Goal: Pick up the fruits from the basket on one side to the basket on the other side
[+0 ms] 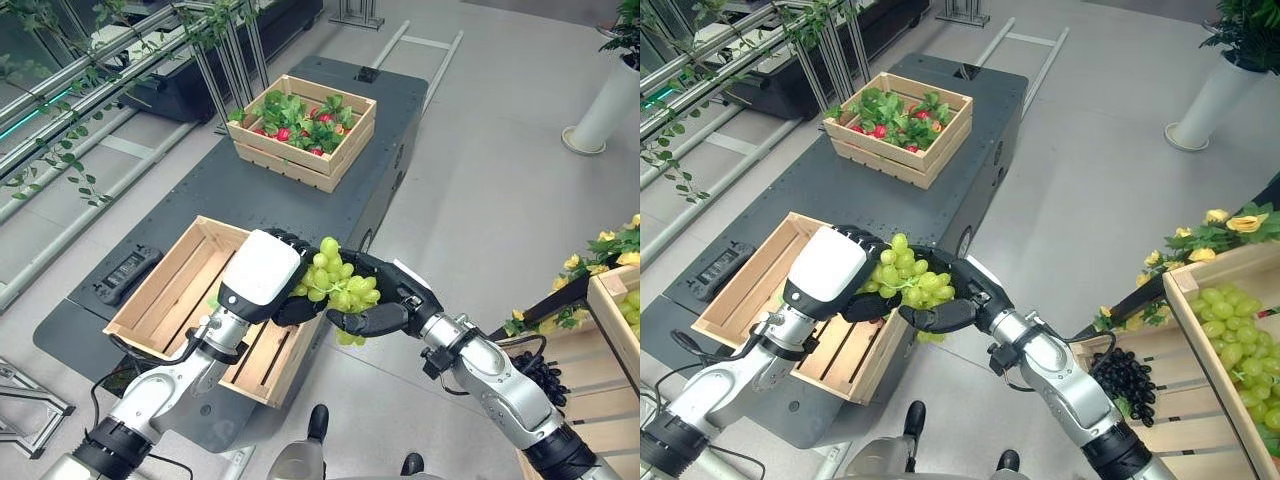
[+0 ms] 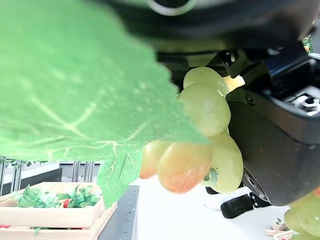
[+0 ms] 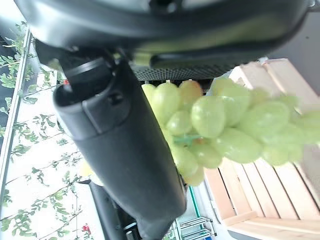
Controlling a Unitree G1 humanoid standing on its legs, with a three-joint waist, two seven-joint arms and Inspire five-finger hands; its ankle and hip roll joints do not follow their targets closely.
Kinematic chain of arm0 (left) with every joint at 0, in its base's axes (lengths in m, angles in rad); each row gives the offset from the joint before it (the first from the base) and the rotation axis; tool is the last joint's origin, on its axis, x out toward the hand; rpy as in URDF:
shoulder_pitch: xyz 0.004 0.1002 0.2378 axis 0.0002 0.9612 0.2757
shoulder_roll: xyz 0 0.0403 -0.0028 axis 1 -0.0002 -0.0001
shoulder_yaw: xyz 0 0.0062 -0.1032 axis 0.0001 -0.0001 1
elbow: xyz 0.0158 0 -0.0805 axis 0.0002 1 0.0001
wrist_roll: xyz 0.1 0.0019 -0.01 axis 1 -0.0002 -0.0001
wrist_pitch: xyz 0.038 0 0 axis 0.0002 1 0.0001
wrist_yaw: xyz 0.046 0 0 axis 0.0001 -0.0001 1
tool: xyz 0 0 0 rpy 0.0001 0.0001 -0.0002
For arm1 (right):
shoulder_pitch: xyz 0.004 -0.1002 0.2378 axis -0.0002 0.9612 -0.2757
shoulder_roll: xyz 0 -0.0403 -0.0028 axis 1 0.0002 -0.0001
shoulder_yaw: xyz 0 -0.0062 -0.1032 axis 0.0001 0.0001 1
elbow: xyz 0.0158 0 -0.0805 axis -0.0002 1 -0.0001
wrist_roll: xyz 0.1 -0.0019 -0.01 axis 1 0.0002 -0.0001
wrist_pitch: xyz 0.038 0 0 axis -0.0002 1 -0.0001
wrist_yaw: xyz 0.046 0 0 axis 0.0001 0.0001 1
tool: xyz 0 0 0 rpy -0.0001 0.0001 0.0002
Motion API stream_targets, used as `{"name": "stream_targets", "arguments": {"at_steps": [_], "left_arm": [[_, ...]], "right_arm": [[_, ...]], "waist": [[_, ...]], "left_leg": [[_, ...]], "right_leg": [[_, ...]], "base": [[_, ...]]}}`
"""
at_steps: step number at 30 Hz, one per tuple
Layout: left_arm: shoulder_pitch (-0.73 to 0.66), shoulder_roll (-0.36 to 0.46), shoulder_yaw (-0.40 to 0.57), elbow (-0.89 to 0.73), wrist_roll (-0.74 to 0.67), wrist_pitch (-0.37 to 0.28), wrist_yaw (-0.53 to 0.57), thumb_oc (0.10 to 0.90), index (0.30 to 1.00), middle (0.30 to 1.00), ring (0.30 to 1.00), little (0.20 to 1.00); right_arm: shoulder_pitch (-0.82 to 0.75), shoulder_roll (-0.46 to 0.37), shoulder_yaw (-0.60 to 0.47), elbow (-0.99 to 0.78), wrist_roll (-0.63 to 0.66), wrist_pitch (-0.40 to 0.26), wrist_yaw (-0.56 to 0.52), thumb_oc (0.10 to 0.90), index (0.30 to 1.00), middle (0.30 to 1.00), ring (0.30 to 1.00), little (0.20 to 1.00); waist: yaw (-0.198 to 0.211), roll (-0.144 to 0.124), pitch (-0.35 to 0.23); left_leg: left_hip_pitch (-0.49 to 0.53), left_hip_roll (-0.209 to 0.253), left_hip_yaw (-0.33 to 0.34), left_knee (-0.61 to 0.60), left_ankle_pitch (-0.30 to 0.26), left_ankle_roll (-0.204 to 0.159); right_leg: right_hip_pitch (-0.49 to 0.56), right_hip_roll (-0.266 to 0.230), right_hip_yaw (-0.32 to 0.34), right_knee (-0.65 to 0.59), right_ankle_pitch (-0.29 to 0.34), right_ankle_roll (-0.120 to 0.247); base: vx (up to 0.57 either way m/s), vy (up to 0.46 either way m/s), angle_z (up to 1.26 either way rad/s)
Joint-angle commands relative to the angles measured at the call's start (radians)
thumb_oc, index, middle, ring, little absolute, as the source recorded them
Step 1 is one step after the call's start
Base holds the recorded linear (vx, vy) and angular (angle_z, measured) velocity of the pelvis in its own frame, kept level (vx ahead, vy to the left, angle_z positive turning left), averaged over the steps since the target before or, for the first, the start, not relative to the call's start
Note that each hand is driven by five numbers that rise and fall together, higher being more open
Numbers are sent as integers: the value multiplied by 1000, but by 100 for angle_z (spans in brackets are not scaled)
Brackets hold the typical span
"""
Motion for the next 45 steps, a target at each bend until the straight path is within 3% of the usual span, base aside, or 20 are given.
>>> {"name": "stream_targets", "arguments": {"at_steps": [1, 13, 24, 26, 27, 28, 38, 45], "left_arm": [[-122, -39, 25, -66, -23, -34, 88, 400, 300, 300, 300, 300], [-120, -60, 63, -111, -22, -34, 109, 400, 300, 300, 300, 300], [-142, -69, 43, -146, -47, -35, 18, 400, 300, 300, 300, 300], [-144, -68, 39, -139, -59, -18, 19, 596, 594, 594, 594, 594], [-143, -67, 41, -135, -61, -17, 20, 751, 827, 827, 827, 827], [-139, -65, 46, -130, -67, -15, 28, 800, 900, 900, 900, 900], [-101, -92, 123, -93, -121, 11, 122, 800, 900, 900, 900, 900], [-97, -152, 187, -54, -139, 74, 215, 800, 900, 900, 900, 900]], "right_arm": [[-24, -1, -21, -107, 39, -73, -11, 400, 300, 300, 300, 300], [-5, -8, -34, -103, -8, -64, -34, 400, 300, 300, 300, 300], [6, 13, -46, -109, -3, -67, -74, 400, 300, 300, 300, 300], [6, 15, -48, -105, -3, -79, -94, 400, 300, 300, 300, 300], [8, 15, -50, -103, -3, -83, -97, 400, 300, 300, 300, 300], [10, 16, -55, -99, -3, -89, -105, 400, 300, 300, 300, 300], [40, 23, -124, -84, -10, -111, -179, 400, 300, 300, 300, 300], [62, 43, -173, -68, -23, -147, -212, 400, 300, 300, 300, 300]], "waist": [[-25, -31, -137], [-29, -35, -144], [-42, -34, -148], [-45, -33, -148], [-45, -33, -148], [-46, -34, -149], [-66, -39, -154], [-94, -42, -159]], "left_leg": [[91, -82, 42, 1, -153, 12], [99, -80, 49, 1, -159, 12], [107, -78, 59, 1, -165, 15], [108, -77, 63, 1, -166, 15], [108, -77, 64, 1, -166, 15], [108, -76, 66, 1, -167, 14], [117, -67, 83, 1, -175, 16], [118, -55, 94, 1, -179, 14]], "right_leg": [[-69, 37, 41, 5, 63, -19], [-66, 35, 51, 3, 66, -18], [-66, 35, 65, 4, 65, -16], [-66, 35, 70, 3, 65, -16], [-66, 34, 70, 3, 65, -15], [-67, 34, 71, 3, 65, -15], [-70, 41, 91, 2, 69, -18], [-75, 50, 120, 2, 72, -23]], "base": [[8, 0, 3], [2, 1, 1], [1, 0, 1], [0, 0, 0], [0, 0, 0], [0, 0, 0], [-9, -1, -2], [-29, -5, -12]]}}
